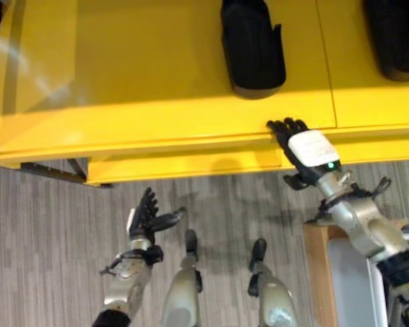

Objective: Move parts from the plastic box to the shelf.

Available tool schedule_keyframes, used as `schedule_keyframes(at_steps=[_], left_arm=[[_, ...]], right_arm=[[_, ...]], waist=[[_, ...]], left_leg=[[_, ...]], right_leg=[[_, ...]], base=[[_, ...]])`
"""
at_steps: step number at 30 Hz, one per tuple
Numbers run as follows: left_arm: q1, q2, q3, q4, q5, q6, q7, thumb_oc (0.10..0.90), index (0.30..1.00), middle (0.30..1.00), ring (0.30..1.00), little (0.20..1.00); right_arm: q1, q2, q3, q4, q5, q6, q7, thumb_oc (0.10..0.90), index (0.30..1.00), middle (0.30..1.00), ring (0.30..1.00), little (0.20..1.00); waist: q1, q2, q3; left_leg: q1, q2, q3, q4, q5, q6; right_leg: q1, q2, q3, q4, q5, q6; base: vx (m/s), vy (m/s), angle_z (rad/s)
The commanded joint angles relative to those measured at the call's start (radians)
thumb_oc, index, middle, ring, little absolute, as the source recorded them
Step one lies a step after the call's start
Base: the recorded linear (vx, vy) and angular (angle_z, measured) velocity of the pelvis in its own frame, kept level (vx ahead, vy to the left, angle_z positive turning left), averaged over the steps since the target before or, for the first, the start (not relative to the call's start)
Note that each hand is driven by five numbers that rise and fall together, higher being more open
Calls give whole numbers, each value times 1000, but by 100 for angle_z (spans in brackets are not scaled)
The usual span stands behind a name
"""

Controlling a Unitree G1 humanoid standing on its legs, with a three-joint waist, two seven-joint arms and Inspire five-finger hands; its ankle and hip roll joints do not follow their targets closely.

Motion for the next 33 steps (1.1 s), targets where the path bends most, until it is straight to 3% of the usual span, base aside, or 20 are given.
schedule_keyframes(at_steps=[1, 9, 17, 18, 21, 22, 24, 25, 26, 28, 29, 30, 33], left_arm=[[19, 9, 27, -51, 49, -62, 13, 900, 1000, 1000, 1000, 1000], [38, -9, 11, -30, 49, -74, 12, 900, 1000, 1000, 1000, 1000], [73, -15, 10, -40, 39, -94, -6, 900, 1000, 1000, 1000, 1000], [82, -21, 12, -44, 31, -97, -12, 900, 1000, 1000, 1000, 1000], [84, -32, 9, -47, 24, -98, -11, 900, 1000, 1000, 1000, 1000], [69, -41, -6, -44, 22, -94, -16, 900, 1000, 1000, 1000, 1000], [64, -44, -10, -44, 25, -94, -20, 900, 1000, 1000, 1000, 1000], [63, -50, -13, -47, 27, -96, -18, 900, 1000, 1000, 1000, 1000], [66, -51, -13, -49, 30, -97, -17, 900, 1000, 1000, 1000, 1000], [84, -58, -7, -72, 35, -99, -12, 900, 1000, 1000, 1000, 1000], [92, -59, -3, -79, 37, -100, -14, 900, 1000, 1000, 1000, 1000], [107, -62, -4, -89, 47, -99, -21, 900, 1000, 1000, 1000, 1000], [135, -58, 12, -116, 48, -106, -27, 900, 1000, 1000, 1000, 1000]], right_arm=[[34, 36, -104, -116, 132, -57, -119, 900, 1000, 1000, 1000, 1000], [181, 174, -195, -216, 376, -177, -198, 900, 1000, 1000, 1000, 1000], [125, 160, -119, -193, 387, -219, -196, 900, 1000, 1000, 1000, 1000], [106, 154, -101, -186, 396, -219, -187, 900, 1000, 1000, 1000, 1000], [97, 146, -93, -191, 408, -224, -188, 900, 1000, 1000, 1000, 1000], [105, 135, -99, -188, 402, -216, -195, 900, 1000, 1000, 1000, 1000], [111, 135, -101, -190, 400, -213, -195, 900, 1000, 1000, 1000, 1000], [135, 139, -109, -200, 404, -211, -188, 900, 1000, 1000, 1000, 1000], [140, 142, -105, -200, 404, -210, -183, 900, 1000, 1000, 1000, 1000], [138, 162, -83, -183, 414, -217, -169, 900, 1000, 1000, 1000, 1000], [135, 167, -74, -176, 418, -220, -161, 900, 1000, 1000, 1000, 1000], [127, 180, -58, -163, 417, -223, -150, 900, 1000, 1000, 1000, 1000], [99, 213, -27, -129, 444, -228, -125, 900, 1000, 1000, 1000, 1000]], waist=[[-21, -26, -152], [-59, 5, -213], [-55, 30, -254], [-48, 35, -264], [-42, 39, -264], [-51, 32, -260], [-56, 28, -260], [-55, 17, -265], [-47, 12, -267], [-17, -8, -271], [-10, -11, -277], [6, -17, -280], [37, -22, -290]], left_leg=[[91, 79, -24, -40, -43, -35], [120, 139, -14, -48, -9, -67], [154, 184, -10, -48, 28, -61], [162, 200, -7, -48, 75, -62], [159, 207, -7, -26, 123, -66], [118, 209, 55, 28, 171, -60], [114, 201, 77, 37, 166, -56], [111, 148, 77, 61, 114, -43], [101, 106, 33, 73, 79, -32], [80, -46, -115, 109, -49, 6], [79, -91, -147, 114, -78, 18], [79, -165, -209, 134, -118, 39], [73, -267, -364, 165, -156, 74]], right_leg=[[-83, -84, 38, 192, -76, 55], [-43, -21, 35, 188, -127, 32], [-59, 51, 84, 247, -187, -8], [-48, 74, 93, 244, -200, -23], [-23, 91, 89, 226, -202, -43], [21, 95, 57, 178, -203, -70], [42, 97, 48, 148, -197, -74], [79, 100, 43, 85, -176, -69], [88, 99, 53, 63, -167, -67], [107, 102, 96, 6, -132, -59], [111, 109, 108, -10, -120, -56], [117, 119, 138, -29, -102, -50], [110, 151, 237, -45, -80, -46]], base=[[45, -35, -2], [17, -76, -4], [0, -105, -19], [8, -171, -27], [-22, -198, -11], [-38, -164, 9], [-12, -165, 35], [21, -135, 35], [37, -101, 15], [52, -37, -24], [72, -33, -56], [68, -23, -87], [41, 30, -128]])
